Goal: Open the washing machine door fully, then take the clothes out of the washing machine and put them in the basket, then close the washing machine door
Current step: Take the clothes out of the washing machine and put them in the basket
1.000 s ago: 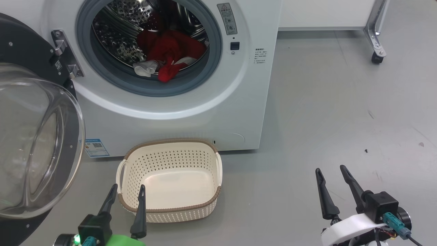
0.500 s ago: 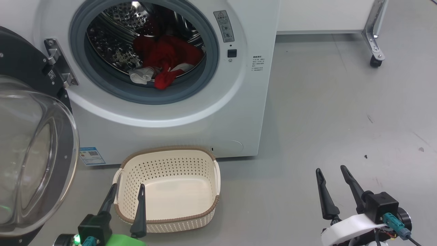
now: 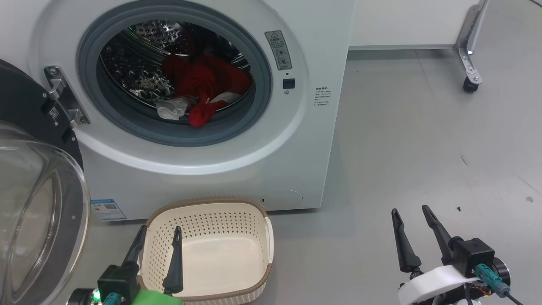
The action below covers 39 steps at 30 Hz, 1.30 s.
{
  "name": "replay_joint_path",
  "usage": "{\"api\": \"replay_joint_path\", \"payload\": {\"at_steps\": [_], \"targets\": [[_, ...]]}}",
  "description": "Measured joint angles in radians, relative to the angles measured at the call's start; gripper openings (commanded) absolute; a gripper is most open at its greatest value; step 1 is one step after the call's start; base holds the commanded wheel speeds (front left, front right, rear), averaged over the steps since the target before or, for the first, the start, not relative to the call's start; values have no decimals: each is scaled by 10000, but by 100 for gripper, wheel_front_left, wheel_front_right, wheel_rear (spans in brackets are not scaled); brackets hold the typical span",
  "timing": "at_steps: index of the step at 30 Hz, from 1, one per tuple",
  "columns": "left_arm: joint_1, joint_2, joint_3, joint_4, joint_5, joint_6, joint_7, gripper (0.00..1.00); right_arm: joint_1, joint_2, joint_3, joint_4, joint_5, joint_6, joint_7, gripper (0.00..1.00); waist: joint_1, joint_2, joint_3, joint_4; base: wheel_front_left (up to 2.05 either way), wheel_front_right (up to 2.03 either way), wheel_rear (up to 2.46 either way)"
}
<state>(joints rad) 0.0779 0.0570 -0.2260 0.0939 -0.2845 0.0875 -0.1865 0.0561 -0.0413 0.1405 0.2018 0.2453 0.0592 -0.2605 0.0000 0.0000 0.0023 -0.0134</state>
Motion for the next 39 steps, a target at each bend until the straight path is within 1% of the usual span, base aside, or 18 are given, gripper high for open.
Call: {"api": "replay_joint_path", "payload": {"at_steps": [12, 39], "targets": [[0, 0, -8, 0, 0, 2, 8, 100, 0, 0, 31, 4, 8, 0, 0, 100, 0, 0, 16, 26, 38, -38, 0], [0, -2, -148, 12, 0, 12, 100, 100, 1, 0, 44, 0, 8, -4, 0, 100, 0, 0, 160, 121, 1, -1, 0]]}}
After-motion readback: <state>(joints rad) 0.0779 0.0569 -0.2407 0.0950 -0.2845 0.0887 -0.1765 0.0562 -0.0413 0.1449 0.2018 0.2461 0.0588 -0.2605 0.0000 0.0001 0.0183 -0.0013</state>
